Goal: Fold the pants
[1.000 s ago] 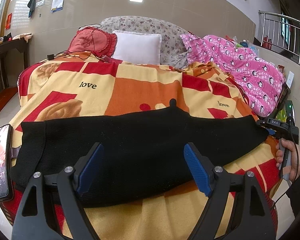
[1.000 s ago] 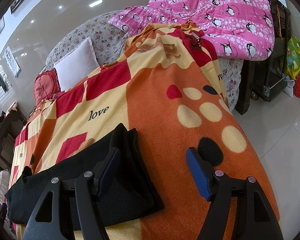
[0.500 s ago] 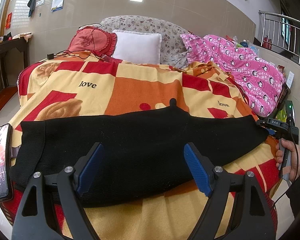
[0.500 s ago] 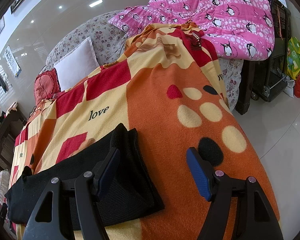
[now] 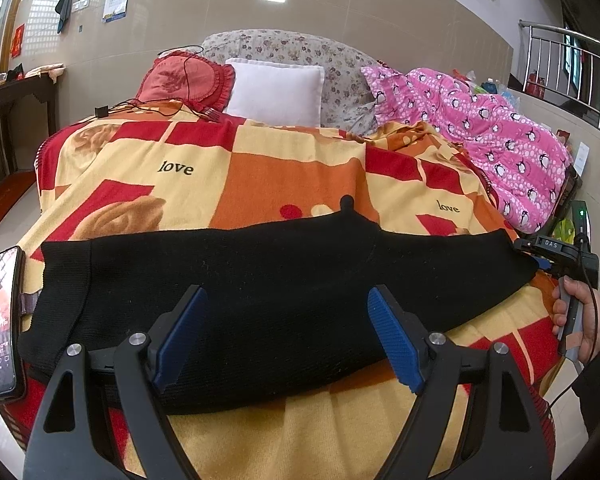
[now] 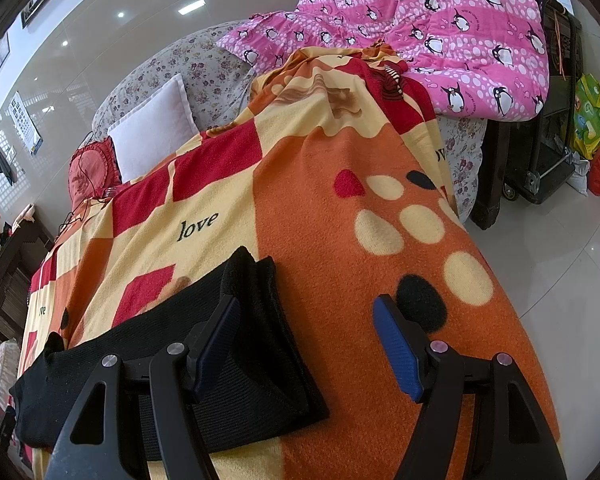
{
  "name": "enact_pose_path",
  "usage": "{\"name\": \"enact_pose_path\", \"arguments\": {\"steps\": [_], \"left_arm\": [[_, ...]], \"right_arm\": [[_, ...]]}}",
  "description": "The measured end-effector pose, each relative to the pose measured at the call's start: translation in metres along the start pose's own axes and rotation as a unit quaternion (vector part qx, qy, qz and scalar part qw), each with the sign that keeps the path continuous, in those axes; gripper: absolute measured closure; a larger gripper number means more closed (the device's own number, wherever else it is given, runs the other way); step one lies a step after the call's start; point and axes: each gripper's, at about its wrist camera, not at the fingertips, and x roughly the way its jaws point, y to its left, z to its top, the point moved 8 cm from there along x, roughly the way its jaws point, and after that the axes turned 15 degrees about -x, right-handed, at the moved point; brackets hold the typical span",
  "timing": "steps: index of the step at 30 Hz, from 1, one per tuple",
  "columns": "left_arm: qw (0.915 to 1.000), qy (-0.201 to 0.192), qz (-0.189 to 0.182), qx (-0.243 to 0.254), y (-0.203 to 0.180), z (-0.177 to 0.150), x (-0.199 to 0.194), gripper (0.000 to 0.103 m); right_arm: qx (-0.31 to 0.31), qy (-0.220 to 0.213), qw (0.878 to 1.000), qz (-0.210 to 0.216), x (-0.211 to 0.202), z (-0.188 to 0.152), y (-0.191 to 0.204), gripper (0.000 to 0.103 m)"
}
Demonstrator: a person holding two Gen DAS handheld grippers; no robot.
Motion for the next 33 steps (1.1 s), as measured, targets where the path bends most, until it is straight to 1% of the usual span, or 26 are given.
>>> {"name": "enact_pose_path", "arguments": {"steps": [5,8,10,14,18,25,27,30,33], "left_arm": [[1.0,-0.003,-0.004,0.003,-0.001,0.0,-0.001,0.021],[0.9998,-0.006,-0.014,0.012,-0.006,0.0,-0.005,0.02],[0.9996,-0.013,-0.014,0.021,-0.009,-0.001,-0.008,0.016],[0.999,-0.018,-0.012,0.04,-0.017,0.0,-0.012,0.016],[0.9977,-0.024,-0.019,0.06,-0.027,-0.001,-0.019,0.015],[0.9915,-0.042,-0.013,0.122,-0.049,-0.011,-0.033,0.001],[0.9884,-0.045,-0.018,0.144,-0.056,-0.015,-0.037,0.0],[0.9865,-0.052,-0.017,0.155,-0.061,-0.017,-0.04,0.0],[0.9885,-0.049,-0.014,0.142,-0.059,-0.015,-0.039,0.0]], "right_arm": [[0.0,0.0,1.0,0.0,0.0,0.0,0.0,0.033],[0.0,0.0,1.0,0.0,0.0,0.0,0.0,0.033],[0.0,0.0,1.0,0.0,0.0,0.0,0.0,0.033],[0.0,0.0,1.0,0.001,0.0,0.0,0.0,0.032],[0.0,0.0,1.0,0.002,0.0,0.0,0.001,0.031],[0.0,0.0,1.0,0.001,0.0,0.0,0.001,0.031],[0.0,0.0,1.0,0.002,0.0,0.0,0.001,0.031],[0.0,0.0,1.0,0.002,0.0,0.0,0.001,0.031],[0.0,0.0,1.0,0.002,0.0,0.0,0.001,0.031]]}}
